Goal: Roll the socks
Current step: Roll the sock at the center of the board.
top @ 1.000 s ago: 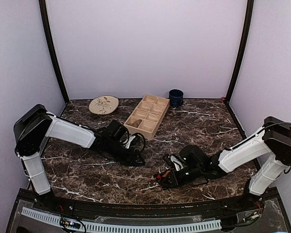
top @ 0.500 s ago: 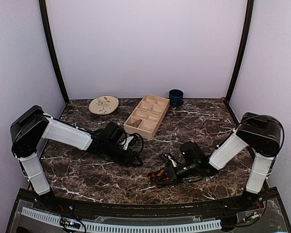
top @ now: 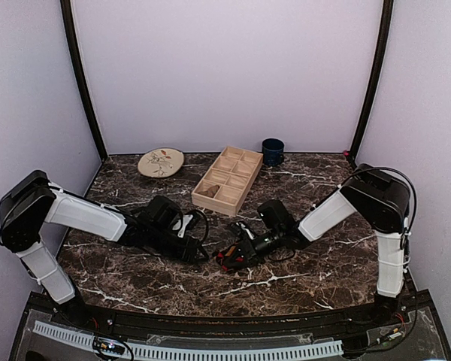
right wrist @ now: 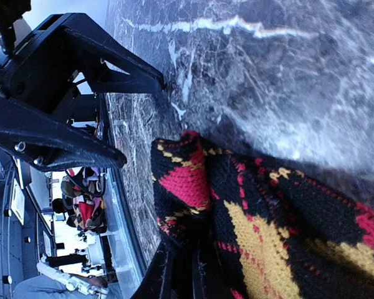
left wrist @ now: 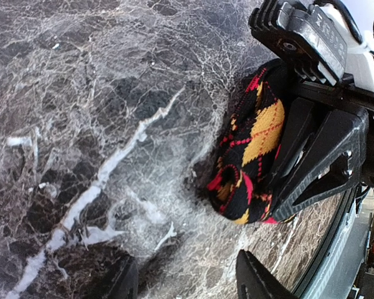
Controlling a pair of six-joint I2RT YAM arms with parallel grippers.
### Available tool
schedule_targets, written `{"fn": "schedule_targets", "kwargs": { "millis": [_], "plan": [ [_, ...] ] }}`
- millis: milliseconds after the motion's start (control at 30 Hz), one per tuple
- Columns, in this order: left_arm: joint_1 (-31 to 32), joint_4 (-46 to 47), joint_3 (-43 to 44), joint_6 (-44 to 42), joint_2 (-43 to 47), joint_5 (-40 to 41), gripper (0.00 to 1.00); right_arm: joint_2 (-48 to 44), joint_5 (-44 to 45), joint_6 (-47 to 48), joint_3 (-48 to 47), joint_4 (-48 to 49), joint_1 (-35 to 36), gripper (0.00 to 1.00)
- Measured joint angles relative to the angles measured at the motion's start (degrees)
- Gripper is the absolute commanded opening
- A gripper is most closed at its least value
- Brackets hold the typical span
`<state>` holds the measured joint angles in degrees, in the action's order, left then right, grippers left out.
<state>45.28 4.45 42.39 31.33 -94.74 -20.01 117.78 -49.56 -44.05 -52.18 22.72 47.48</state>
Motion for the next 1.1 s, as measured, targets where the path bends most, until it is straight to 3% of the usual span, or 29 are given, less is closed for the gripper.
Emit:
{"fn": "schedule_targets", "kwargs": {
  "millis": [467,1100],
  "plan": [
    [1.9,1.5,-0.1,-5.9,0.1,3.2,0.57,-0.2,-6.0,-18.6,10.2,22.1,-1.5,0.07],
    [7.8,0.5,7.4,-15.8,-5.4,6.2,0.57,-0.1,-6.8,-21.8,12.0,25.1,-1.5,0.05]
  ]
}}
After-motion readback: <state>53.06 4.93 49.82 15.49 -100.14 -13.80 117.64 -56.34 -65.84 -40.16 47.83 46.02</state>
